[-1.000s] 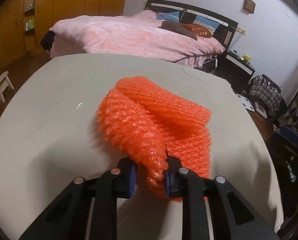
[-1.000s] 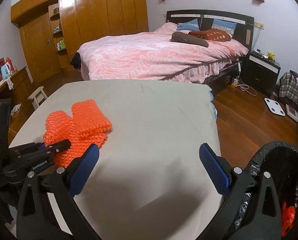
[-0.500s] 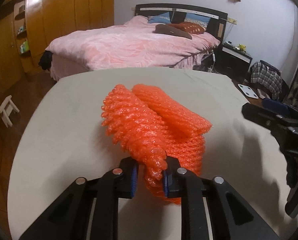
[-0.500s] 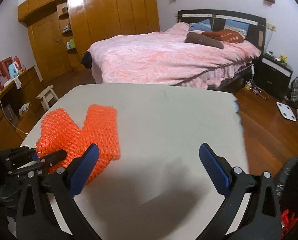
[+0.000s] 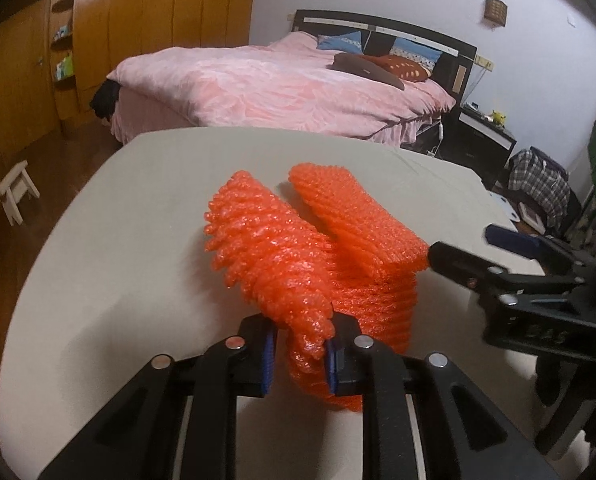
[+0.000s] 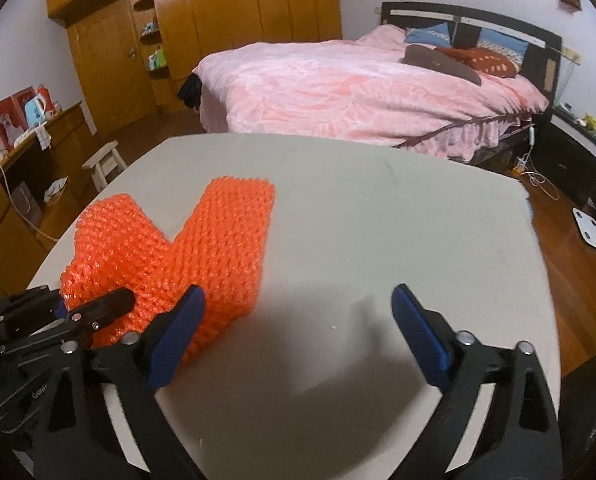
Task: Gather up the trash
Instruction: 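Grasp one orange mesh pad with the left tool, then grasp the other orange mesh pad with the right tool while the left tool holds its pad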
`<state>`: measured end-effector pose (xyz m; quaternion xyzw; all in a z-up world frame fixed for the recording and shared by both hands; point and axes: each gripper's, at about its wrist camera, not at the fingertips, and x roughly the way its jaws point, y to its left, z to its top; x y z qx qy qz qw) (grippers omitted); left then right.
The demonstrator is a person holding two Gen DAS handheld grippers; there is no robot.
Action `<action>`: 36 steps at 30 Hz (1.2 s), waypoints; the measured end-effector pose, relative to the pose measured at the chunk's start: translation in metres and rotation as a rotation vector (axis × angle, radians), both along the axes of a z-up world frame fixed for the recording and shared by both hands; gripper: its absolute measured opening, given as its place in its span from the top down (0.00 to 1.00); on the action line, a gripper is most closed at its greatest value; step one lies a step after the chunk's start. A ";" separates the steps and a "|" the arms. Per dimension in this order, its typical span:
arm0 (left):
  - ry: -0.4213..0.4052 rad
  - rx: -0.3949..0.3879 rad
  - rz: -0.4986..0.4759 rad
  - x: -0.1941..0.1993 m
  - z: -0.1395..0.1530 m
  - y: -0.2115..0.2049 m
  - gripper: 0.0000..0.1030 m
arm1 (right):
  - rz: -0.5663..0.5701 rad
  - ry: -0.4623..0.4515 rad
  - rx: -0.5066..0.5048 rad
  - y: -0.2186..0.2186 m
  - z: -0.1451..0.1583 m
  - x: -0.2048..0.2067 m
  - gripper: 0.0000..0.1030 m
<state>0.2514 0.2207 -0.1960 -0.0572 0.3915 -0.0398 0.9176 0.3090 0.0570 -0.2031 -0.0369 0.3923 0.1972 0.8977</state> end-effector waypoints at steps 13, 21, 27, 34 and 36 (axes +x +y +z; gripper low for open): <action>0.002 -0.043 -0.010 0.000 -0.002 0.003 0.81 | 0.116 0.101 0.014 0.018 -0.016 0.010 0.91; -0.026 -0.029 0.029 -0.001 0.007 0.014 0.81 | 0.084 0.088 -0.010 0.007 -0.014 0.003 0.99; -0.008 -0.028 0.037 0.005 0.009 0.025 0.81 | 0.054 0.075 0.000 -0.009 -0.007 0.003 0.95; -0.016 -0.016 0.018 0.002 0.015 0.028 0.81 | 0.077 0.043 0.034 0.006 0.005 0.013 0.71; -0.021 -0.008 0.013 0.002 0.015 0.028 0.81 | 0.086 0.039 0.039 0.012 0.006 0.016 0.66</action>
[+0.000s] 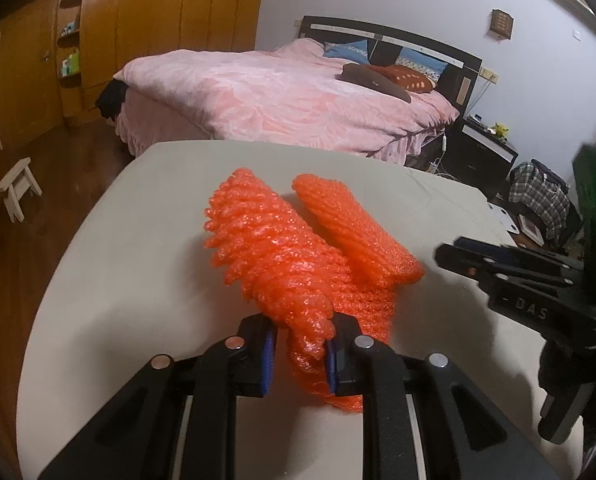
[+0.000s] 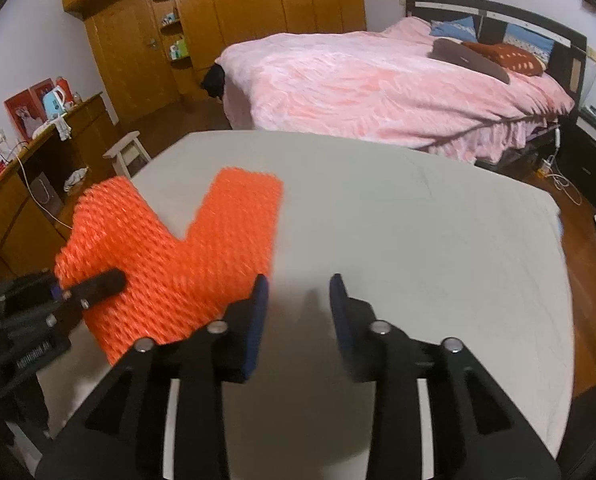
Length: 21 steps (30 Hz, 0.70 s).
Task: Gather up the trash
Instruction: 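Grasp the other orange mesh pad with the right tool while the left tool holds its pad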
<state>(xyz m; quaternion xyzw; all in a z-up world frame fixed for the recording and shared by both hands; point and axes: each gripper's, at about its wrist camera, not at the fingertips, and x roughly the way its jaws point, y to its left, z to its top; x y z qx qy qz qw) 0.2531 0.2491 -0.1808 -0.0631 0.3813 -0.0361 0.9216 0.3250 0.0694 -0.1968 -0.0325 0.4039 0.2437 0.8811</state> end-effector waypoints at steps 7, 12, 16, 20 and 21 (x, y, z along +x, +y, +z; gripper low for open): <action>0.007 -0.008 -0.005 0.002 -0.007 0.002 0.81 | 0.029 0.063 -0.006 0.025 -0.014 0.015 0.62; 0.014 -0.027 0.010 0.004 -0.012 0.005 0.81 | 0.059 0.094 0.012 0.030 -0.023 0.016 0.76; 0.019 -0.035 0.018 0.005 -0.015 0.007 0.81 | 0.087 0.074 -0.004 0.037 -0.022 0.010 0.90; 0.007 -0.027 0.018 0.002 -0.011 0.007 0.81 | 0.080 0.070 0.013 0.032 -0.017 0.006 0.91; 0.006 -0.024 0.018 0.001 -0.010 0.006 0.81 | 0.077 0.063 0.021 0.028 -0.014 0.004 0.91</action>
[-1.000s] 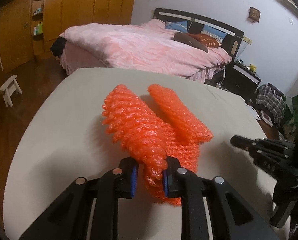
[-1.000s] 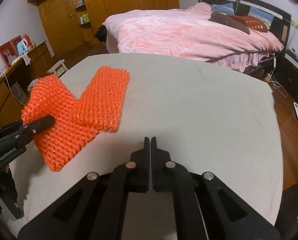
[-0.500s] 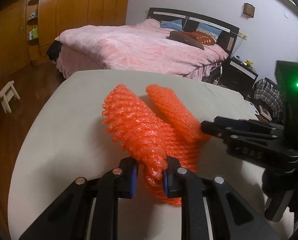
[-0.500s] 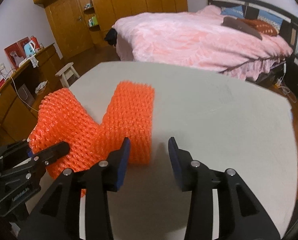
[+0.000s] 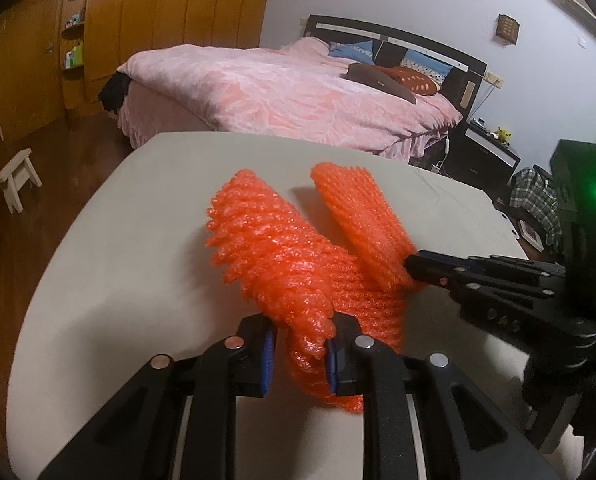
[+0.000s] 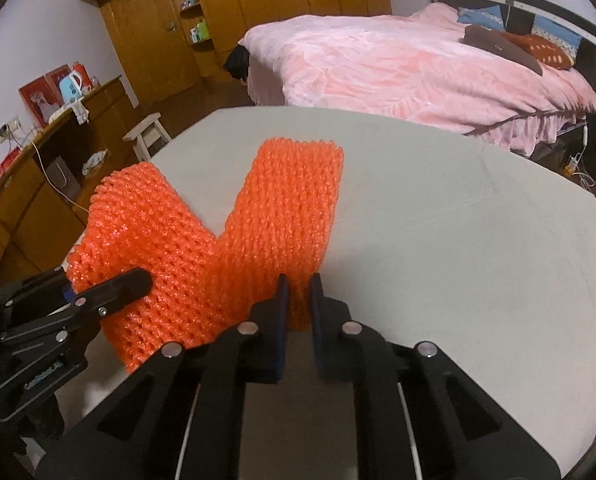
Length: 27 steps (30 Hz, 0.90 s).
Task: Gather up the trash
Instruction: 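Grasp the other orange mesh pad with the right tool while the left tool holds its pad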
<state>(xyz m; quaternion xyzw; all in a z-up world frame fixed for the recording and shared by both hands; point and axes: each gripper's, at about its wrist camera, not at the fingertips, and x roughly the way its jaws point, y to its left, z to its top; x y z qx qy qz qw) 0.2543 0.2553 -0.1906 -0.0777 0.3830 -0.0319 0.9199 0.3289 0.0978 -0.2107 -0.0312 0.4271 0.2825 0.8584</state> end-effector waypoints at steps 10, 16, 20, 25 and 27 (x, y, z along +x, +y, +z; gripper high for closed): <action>-0.056 0.033 -0.003 -0.016 0.035 -0.019 0.81 | -0.050 -0.084 0.027 -0.044 0.043 -0.027 0.91; -0.095 0.048 -0.022 -0.034 0.068 -0.045 0.81 | -0.075 -0.126 0.036 -0.078 0.068 -0.052 0.91; -0.108 0.051 -0.044 -0.046 0.085 -0.067 0.81 | -0.114 -0.147 0.056 -0.106 0.086 -0.074 0.91; -0.138 0.044 -0.100 -0.061 0.106 -0.101 0.81 | -0.155 -0.171 0.064 -0.139 0.105 -0.103 0.91; -0.143 0.043 -0.116 -0.065 0.111 -0.113 0.81 | -0.169 -0.182 0.067 -0.153 0.112 -0.114 0.91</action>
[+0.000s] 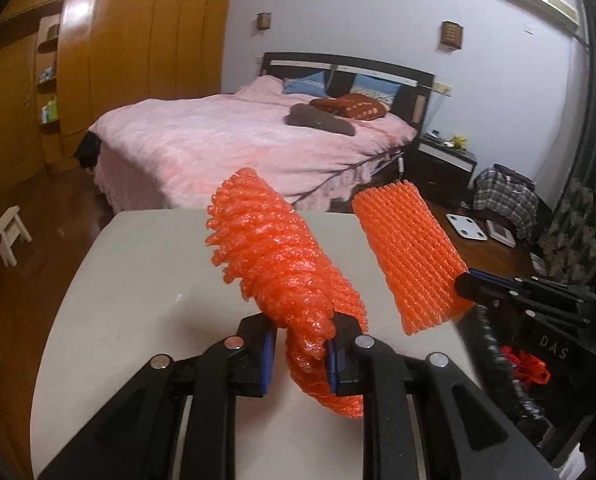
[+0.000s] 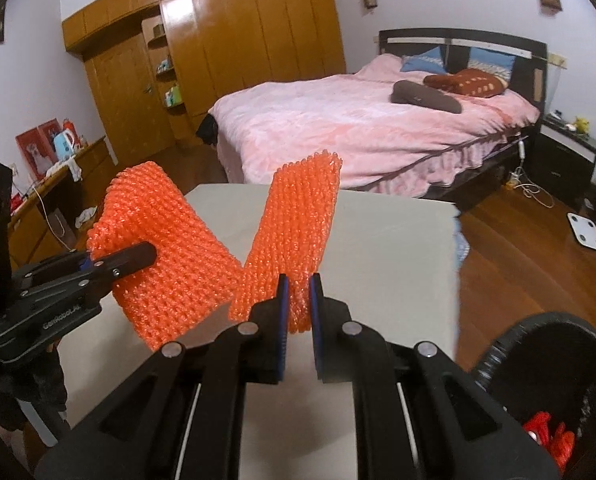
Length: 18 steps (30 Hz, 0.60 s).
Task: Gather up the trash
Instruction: 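Carry both orange mesh pads over the bin and open both tools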
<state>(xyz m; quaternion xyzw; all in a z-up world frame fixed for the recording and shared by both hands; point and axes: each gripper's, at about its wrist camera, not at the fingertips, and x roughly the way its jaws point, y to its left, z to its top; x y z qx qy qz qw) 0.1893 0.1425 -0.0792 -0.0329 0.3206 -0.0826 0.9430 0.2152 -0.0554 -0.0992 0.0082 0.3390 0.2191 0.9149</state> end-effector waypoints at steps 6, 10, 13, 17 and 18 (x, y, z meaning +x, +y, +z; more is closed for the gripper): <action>-0.031 -0.002 -0.062 -0.015 0.017 -0.035 0.81 | -0.052 -0.026 0.014 -0.037 0.016 -0.029 0.91; -0.047 -0.008 -0.095 -0.022 0.024 -0.052 0.81 | -0.084 -0.047 0.008 -0.058 0.025 -0.047 0.91; -0.059 -0.006 -0.125 -0.027 0.028 -0.069 0.81 | -0.111 -0.060 0.004 -0.074 0.031 -0.060 0.91; -0.071 -0.002 -0.165 -0.034 0.032 -0.092 0.81 | -0.152 -0.075 -0.011 -0.096 0.036 -0.074 0.91; -0.075 -0.002 -0.176 -0.036 0.034 -0.100 0.81 | -0.165 -0.078 -0.013 -0.103 0.037 -0.077 0.91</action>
